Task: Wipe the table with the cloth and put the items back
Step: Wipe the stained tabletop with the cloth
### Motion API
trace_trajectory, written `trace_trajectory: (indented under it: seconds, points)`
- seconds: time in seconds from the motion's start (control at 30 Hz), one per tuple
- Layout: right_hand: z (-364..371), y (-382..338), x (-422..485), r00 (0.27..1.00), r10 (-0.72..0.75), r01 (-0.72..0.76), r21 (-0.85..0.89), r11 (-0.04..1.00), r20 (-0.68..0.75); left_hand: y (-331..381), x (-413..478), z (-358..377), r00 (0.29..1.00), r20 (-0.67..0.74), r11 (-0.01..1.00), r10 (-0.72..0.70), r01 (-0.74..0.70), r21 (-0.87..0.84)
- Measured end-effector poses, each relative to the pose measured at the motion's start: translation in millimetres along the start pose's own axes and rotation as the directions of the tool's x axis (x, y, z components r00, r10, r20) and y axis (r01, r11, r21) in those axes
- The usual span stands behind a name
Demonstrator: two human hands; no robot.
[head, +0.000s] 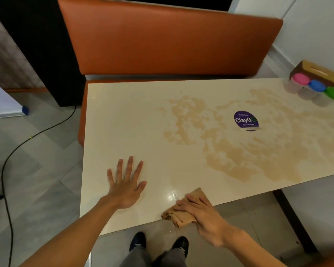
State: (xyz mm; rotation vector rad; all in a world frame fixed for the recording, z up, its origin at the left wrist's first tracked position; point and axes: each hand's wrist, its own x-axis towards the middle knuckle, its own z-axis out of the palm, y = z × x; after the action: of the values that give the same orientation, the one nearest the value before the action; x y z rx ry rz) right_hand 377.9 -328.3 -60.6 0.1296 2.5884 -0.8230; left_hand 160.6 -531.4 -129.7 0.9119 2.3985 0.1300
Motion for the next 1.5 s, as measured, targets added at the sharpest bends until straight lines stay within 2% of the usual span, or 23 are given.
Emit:
trace_trajectory:
  seconds: [0.13, 0.23, 0.43, 0.6, 0.7, 0.83, 1.0, 1.1, 1.23, 1.33, 1.4, 1.5]
  points:
    - [-26, -14, 11, 0.999, 0.031, -0.026, 0.147, 0.989, -0.031, -3, 0, -1, 1.000, -0.027, 1.000, 0.011, -0.012, -0.025]
    - [-54, -23, 22, 0.988, 0.068, -0.034, 0.235, 0.971, -0.139, 1, 2, -5, 0.998, -0.057, 0.999, 0.009, -0.011, -0.034]
    - [-113, -25, 51, 0.947, 0.101, 0.035, 0.413, 0.910, -0.304, 8, 15, -36, 0.944, -0.328, 0.997, -0.029, 0.005, -0.073]
    - [-171, -8, 89, 0.920, 0.103, 0.097, 0.474, 0.875, -0.378, 10, 56, -64, 0.916, -0.396, 0.984, -0.063, -0.008, -0.175]
    - [-212, 7, 114, 0.912, 0.077, 0.117, 0.434, 0.893, -0.404, 6, 86, -81, 0.913, -0.390, 0.983, -0.117, 0.051, -0.176]
    - [-268, 38, 152, 0.922, 0.027, 0.119, 0.349, 0.929, -0.386, 5, 128, -92, 0.922, -0.298, 0.967, -0.249, 0.220, -0.129]
    - [-334, 74, 227, 0.916, -0.040, 0.095, 0.120, 0.988, -0.399, 7, 160, -87, 0.901, -0.266, 0.939, -0.343, 0.321, -0.124]
    - [-352, 96, 289, 0.919, -0.010, -0.003, -0.033, 0.999, -0.394, 4, 163, -80, 0.889, -0.263, 0.926, -0.375, 0.350, -0.139]
    - [-353, 111, 349, 0.896, -0.017, -0.099, -0.237, 0.966, -0.444, 5, 166, -82, 0.888, -0.243, 0.920, -0.392, 0.371, -0.126]
    - [-329, 119, 378, 0.930, 0.003, -0.153, -0.380, 0.912, -0.367, 7, 166, -85, 0.887, -0.233, 0.916, -0.399, 0.376, -0.137]
    - [-302, 122, 389, 0.956, 0.097, -0.202, -0.377, 0.904, -0.278, 9, 167, -87, 0.891, -0.227, 0.919, -0.393, 0.370, -0.139]
    - [-273, 119, 397, 0.935, 0.177, -0.265, -0.274, 0.924, -0.306, 10, 169, -90, 0.896, -0.212, 0.918, -0.390, 0.359, -0.168]
